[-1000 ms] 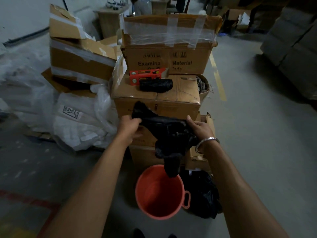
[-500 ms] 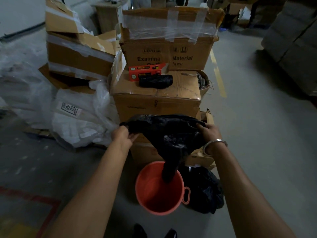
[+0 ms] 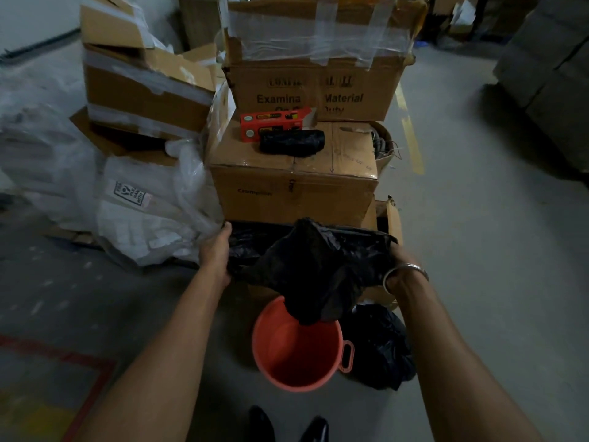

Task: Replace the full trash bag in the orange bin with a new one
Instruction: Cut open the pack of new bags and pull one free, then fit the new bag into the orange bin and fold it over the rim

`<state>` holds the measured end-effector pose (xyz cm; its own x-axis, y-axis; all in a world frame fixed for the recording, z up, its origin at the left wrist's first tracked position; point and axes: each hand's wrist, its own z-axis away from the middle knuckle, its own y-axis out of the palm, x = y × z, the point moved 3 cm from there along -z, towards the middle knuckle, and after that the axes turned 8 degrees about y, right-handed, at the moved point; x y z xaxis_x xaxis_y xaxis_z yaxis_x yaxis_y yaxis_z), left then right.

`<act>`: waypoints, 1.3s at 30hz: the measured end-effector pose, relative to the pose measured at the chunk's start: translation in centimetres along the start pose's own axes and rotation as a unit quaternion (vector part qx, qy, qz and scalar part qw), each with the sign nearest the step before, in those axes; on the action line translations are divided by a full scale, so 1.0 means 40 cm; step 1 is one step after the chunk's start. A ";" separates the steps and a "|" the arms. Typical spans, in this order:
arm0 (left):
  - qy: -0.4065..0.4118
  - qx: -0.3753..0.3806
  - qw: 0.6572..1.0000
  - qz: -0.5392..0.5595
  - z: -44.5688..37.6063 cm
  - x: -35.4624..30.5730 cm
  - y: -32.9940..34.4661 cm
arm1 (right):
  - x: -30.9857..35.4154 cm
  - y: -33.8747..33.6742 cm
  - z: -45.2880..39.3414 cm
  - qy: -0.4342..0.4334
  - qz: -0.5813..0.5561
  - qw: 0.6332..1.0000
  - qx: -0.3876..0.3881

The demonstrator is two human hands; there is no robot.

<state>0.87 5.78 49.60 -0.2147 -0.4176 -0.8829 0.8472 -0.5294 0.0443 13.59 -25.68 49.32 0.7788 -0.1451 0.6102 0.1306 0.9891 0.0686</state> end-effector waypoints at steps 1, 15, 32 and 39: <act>0.022 -0.014 0.999 -0.042 -0.007 0.005 -0.005 | -0.003 0.006 -0.006 0.003 -0.001 1.000 -0.005; 0.087 0.016 0.986 -0.143 -0.053 0.094 -0.055 | -0.043 -0.010 -0.077 -0.245 0.382 0.889 -0.054; -0.005 0.010 0.964 -0.264 -0.117 0.390 -0.051 | -0.310 -0.003 -0.273 -0.196 0.377 0.903 -0.060; -0.001 0.046 0.982 -0.184 -0.179 0.524 -0.030 | -0.423 0.006 -0.368 -0.201 0.400 0.888 -0.103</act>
<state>-1.19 2.94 27.69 -0.4995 -0.1873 -0.8458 0.6644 -0.7094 -0.2353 9.48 -23.38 27.39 0.3968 0.6635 0.6343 -0.2237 0.7401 -0.6342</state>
